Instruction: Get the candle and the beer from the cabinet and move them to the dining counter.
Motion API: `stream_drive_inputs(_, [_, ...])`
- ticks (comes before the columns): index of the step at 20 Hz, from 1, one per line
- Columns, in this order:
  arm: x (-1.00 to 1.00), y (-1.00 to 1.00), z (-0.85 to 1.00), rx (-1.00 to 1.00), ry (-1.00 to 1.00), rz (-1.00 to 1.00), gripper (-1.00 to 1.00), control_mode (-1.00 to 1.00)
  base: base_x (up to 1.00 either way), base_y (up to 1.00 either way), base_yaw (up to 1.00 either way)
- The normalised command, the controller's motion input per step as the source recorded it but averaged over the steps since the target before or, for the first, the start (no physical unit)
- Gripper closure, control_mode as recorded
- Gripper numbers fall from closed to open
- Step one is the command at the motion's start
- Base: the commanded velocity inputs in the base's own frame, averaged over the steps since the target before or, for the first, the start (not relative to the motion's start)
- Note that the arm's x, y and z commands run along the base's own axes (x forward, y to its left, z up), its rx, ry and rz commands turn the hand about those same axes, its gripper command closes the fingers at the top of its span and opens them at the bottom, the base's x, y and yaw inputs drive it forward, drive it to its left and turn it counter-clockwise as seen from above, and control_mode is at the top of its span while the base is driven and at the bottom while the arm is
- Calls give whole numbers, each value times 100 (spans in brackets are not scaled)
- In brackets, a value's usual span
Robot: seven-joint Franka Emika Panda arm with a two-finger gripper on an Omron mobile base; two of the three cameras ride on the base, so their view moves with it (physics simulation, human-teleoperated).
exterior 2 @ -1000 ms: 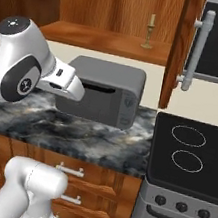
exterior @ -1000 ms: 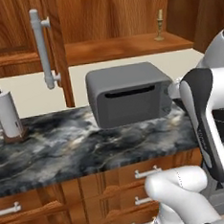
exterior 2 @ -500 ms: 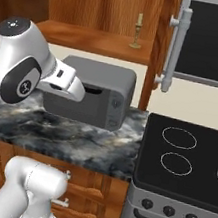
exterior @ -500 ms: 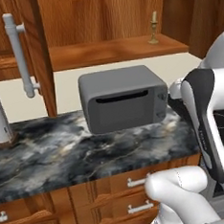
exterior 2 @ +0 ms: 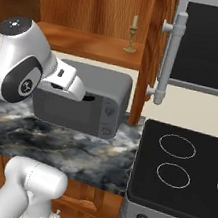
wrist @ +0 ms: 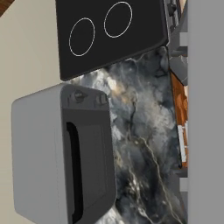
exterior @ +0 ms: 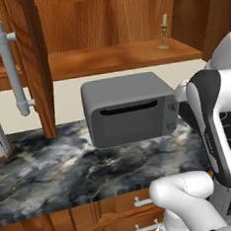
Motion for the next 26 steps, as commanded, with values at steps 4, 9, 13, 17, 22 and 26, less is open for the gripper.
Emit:
stream_drive_inputs(4, [0, 0, 0, 0, 0, 0, -100, 100, 37, -6, -6])
stream_drive_inputs(9, [0, 0, 0, 0, 0, 0, -100, 100, 9, -7, -13])
stream_drive_inputs(13, [0, 0, 0, 0, 0, 0, -100, 100, 1, -1, -5])
stream_drive_inputs(17, [0, 0, 0, 0, 0, 0, -100, 100, 0, 0, -3])
stream_drive_inputs(22, [0, 0, 0, 0, 0, 0, -100, 100, 0, 0, 0])
stream_drive_inputs(26, [0, 0, 0, 0, 0, 0, -100, 100, 0, 0, 0])
